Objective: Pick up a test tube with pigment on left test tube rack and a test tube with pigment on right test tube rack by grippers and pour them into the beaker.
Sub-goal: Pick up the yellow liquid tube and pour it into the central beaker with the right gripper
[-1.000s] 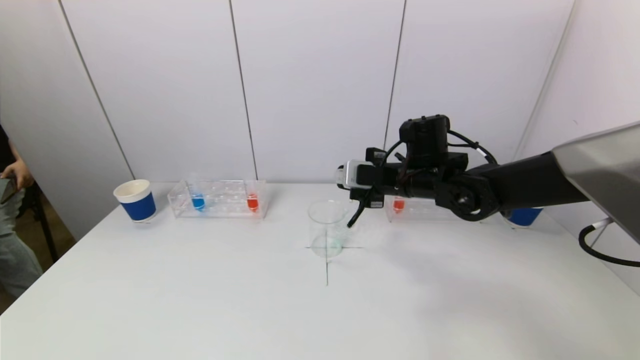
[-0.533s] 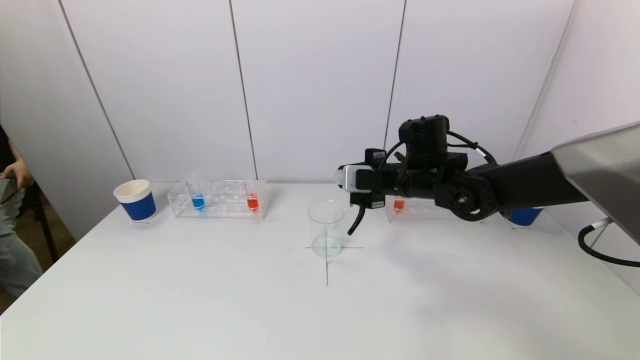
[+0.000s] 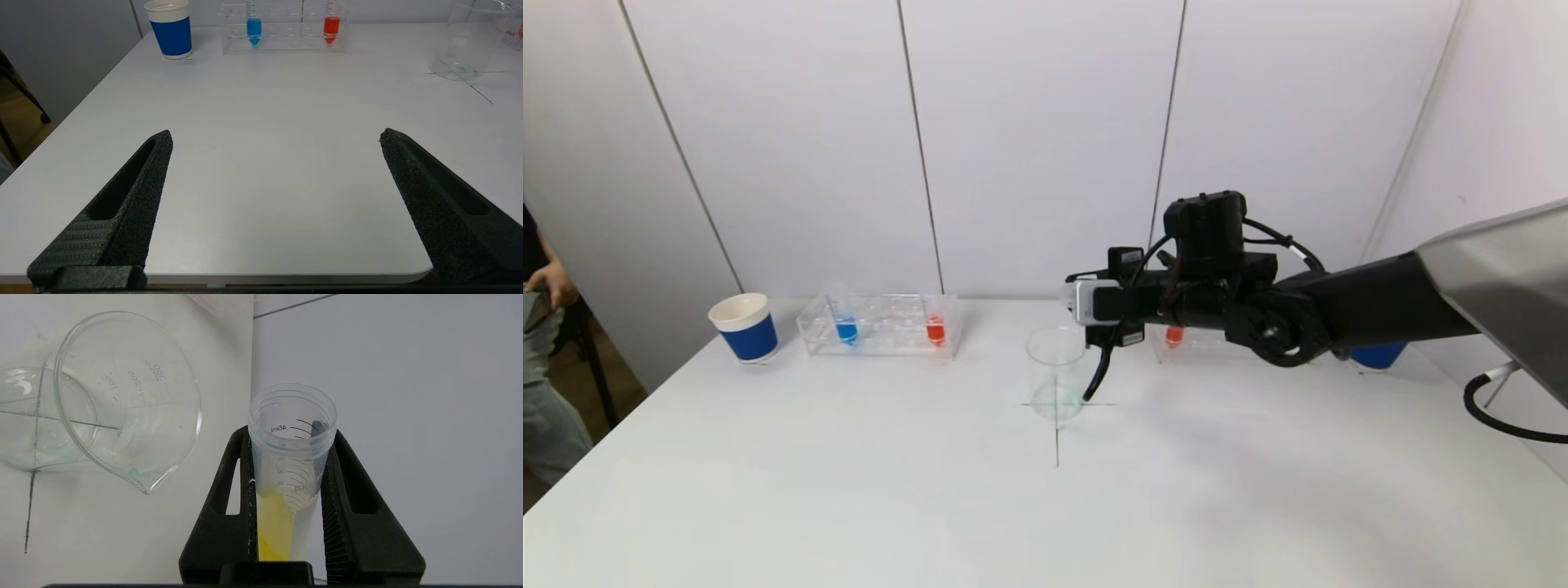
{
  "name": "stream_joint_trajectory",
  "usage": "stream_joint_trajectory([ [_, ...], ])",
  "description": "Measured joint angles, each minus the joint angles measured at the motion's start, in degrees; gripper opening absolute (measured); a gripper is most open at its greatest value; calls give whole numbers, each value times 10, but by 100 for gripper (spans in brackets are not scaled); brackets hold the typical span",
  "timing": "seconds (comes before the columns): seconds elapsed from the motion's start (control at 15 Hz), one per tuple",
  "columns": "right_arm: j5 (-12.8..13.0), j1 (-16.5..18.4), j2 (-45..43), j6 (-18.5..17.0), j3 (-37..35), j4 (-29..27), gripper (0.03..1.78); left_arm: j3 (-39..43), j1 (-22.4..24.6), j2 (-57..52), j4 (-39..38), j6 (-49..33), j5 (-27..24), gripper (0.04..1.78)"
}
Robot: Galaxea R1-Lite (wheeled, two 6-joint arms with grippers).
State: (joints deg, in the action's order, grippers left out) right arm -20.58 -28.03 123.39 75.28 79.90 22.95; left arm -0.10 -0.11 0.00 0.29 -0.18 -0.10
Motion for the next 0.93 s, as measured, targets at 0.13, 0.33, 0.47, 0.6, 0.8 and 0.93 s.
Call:
stream_joint_trajectory([
  [0.13,4,-1,0,10,0,-1,50,0,0,0,0,0,0,177],
  [0.33,13,-2,0,29,0,-2,50,0,0,0,0,0,0,177],
  [0.47,20,-2,0,42,0,-4,50,0,0,0,0,0,0,177],
  [0.6,24,-4,2,56,1,-5,50,0,0,0,0,0,0,177],
  [0.8,40,-4,6,78,1,-6,50,0,0,0,0,0,0,177],
  [0.93,40,-5,10,86,2,-6,50,0,0,0,0,0,0,177],
])
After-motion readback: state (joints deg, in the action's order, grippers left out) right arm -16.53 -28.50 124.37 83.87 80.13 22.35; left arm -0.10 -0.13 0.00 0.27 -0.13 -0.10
